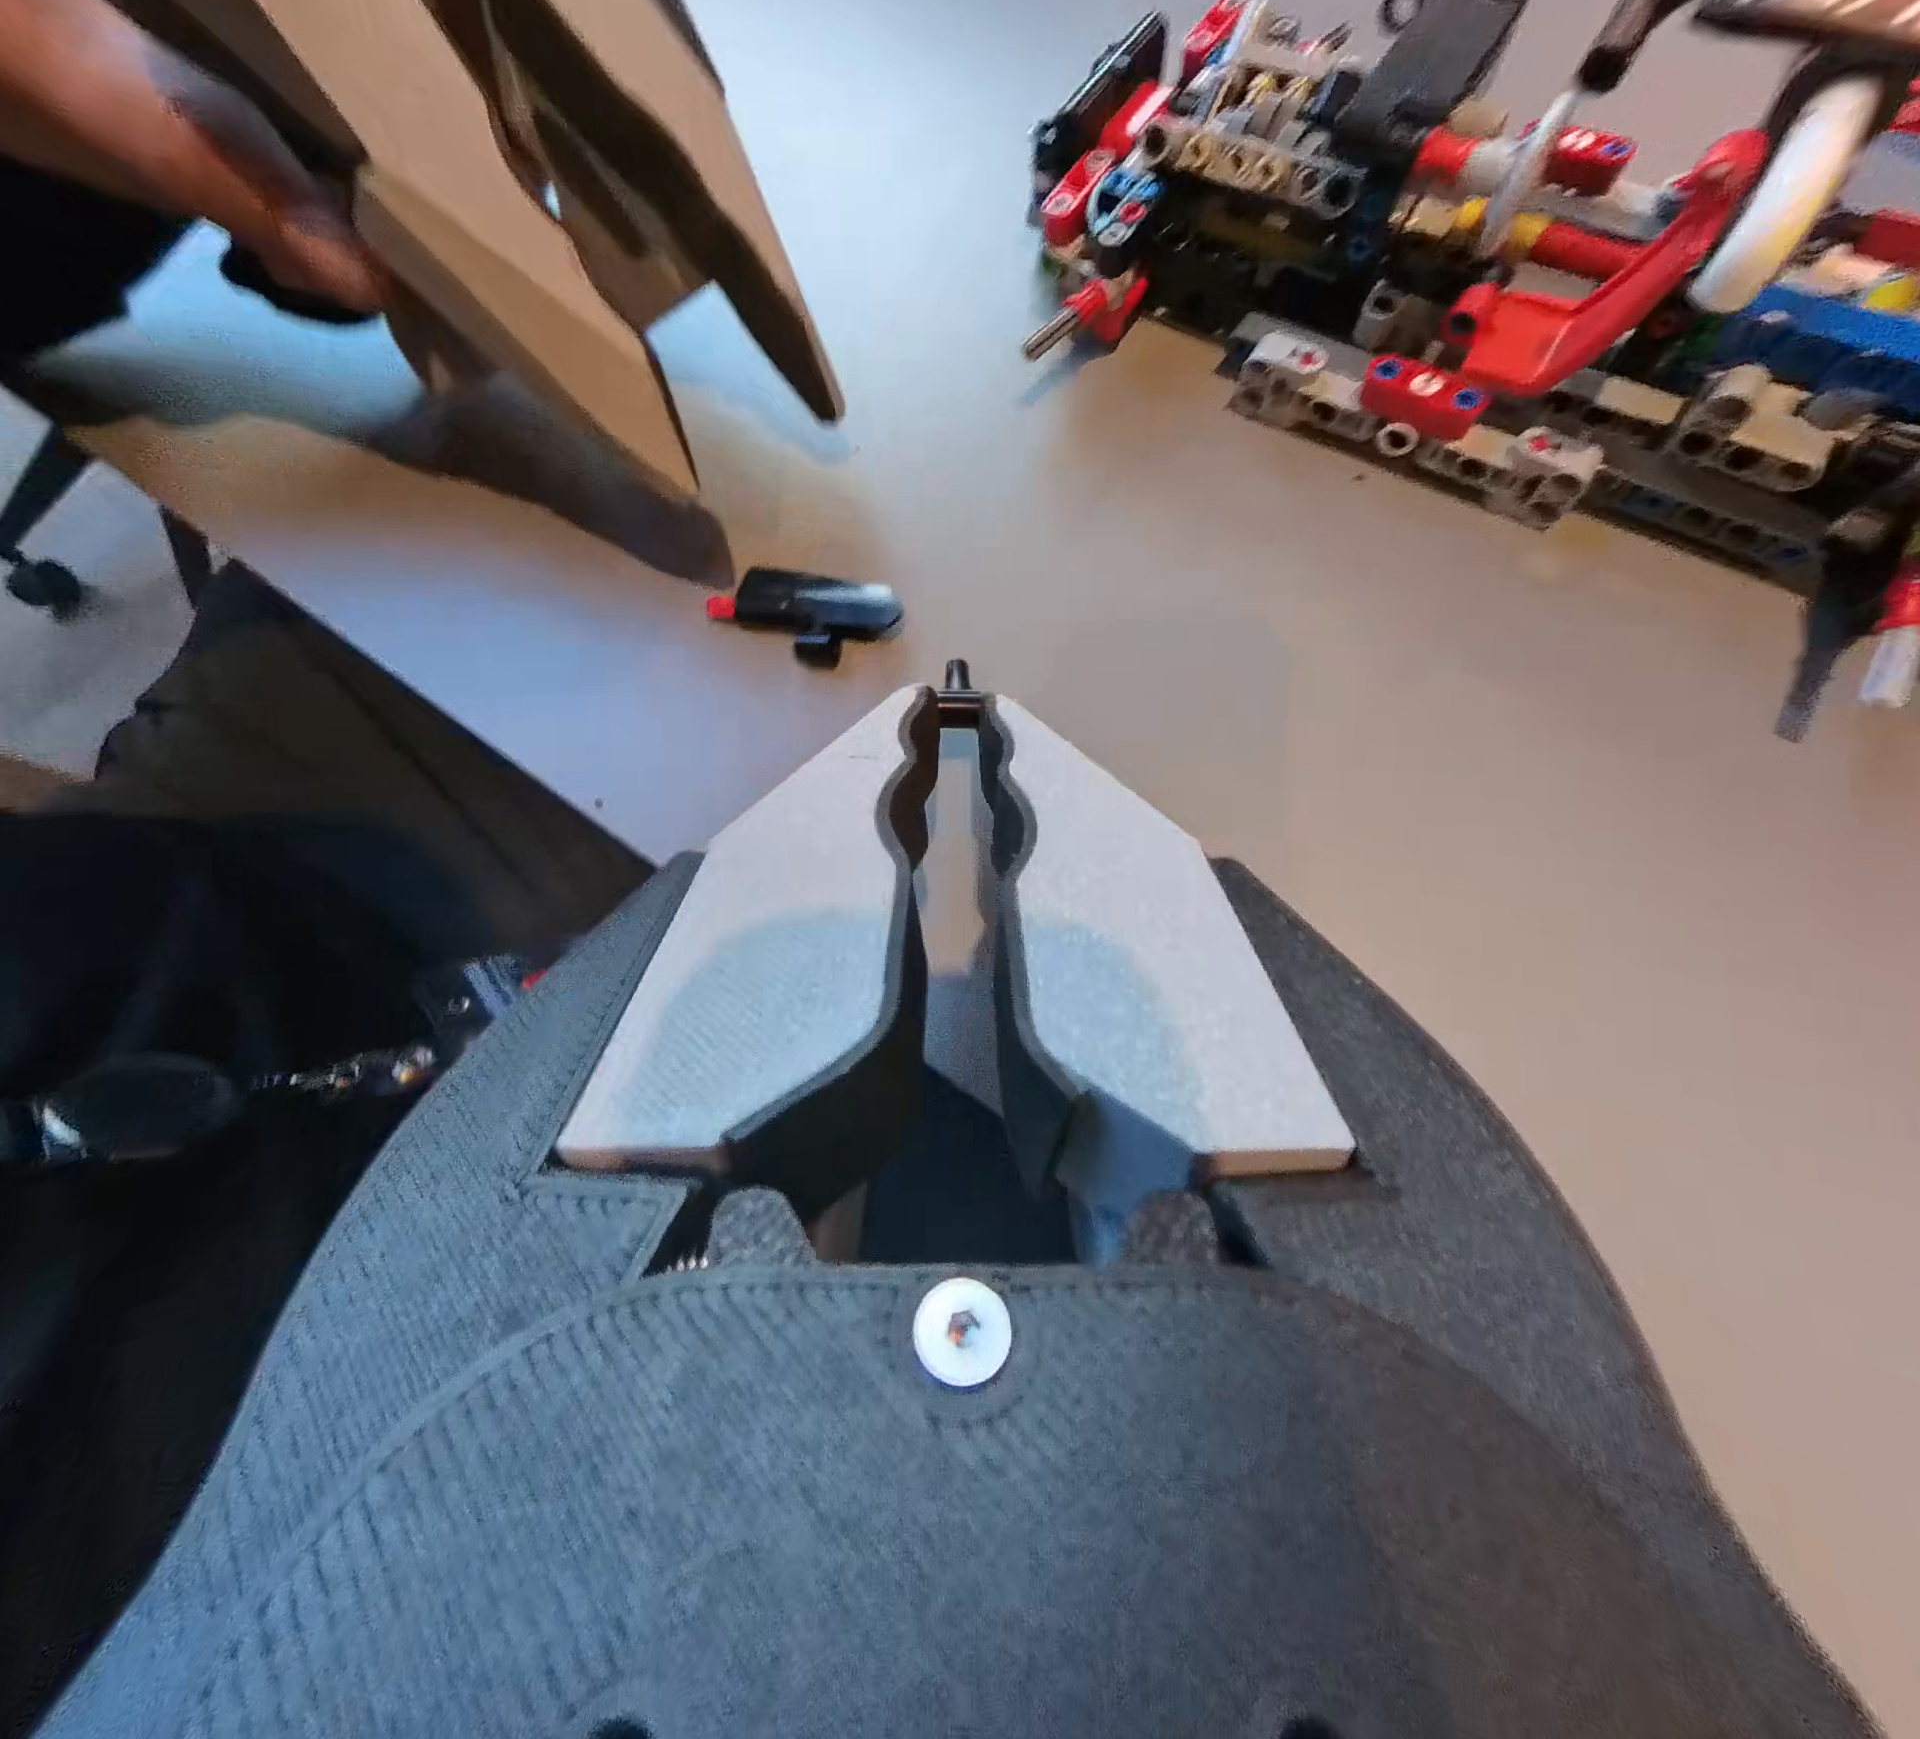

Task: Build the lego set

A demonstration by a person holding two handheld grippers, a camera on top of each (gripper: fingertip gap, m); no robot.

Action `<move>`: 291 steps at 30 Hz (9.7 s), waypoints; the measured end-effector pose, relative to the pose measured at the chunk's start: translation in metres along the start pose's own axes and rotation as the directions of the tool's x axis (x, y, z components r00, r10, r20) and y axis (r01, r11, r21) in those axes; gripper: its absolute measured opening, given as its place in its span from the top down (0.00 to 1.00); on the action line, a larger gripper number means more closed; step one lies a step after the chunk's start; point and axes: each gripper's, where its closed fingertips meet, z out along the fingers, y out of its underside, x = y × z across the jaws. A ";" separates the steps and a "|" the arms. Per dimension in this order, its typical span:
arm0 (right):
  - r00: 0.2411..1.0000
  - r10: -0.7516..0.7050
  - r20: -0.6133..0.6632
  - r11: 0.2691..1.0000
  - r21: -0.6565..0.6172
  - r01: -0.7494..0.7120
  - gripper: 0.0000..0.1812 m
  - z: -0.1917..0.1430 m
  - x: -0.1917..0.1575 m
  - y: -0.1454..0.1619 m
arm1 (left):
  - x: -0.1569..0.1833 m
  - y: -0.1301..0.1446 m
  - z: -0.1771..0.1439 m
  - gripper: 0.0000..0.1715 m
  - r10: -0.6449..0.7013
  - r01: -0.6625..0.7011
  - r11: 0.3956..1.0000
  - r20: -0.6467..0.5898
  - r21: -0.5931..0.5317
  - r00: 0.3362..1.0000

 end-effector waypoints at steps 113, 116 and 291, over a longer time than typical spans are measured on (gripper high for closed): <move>0.543 -0.839 0.027 0.542 0.103 0.834 0.92 -0.028 -0.091 0.011 | 0.088 0.024 0.025 0.98 -0.070 0.022 0.991 -0.376 -0.133 0.924; 0.544 -0.839 -0.006 0.541 0.087 0.836 0.94 -0.026 -0.088 0.008 | 0.092 0.026 0.022 0.99 -0.079 0.021 0.989 -0.394 -0.150 0.916; 0.957 0.283 -0.065 0.957 -0.052 -0.286 0.98 -0.032 -0.028 0.049 | 0.065 0.004 0.075 0.93 0.513 -0.521 0.848 -0.100 -0.099 0.853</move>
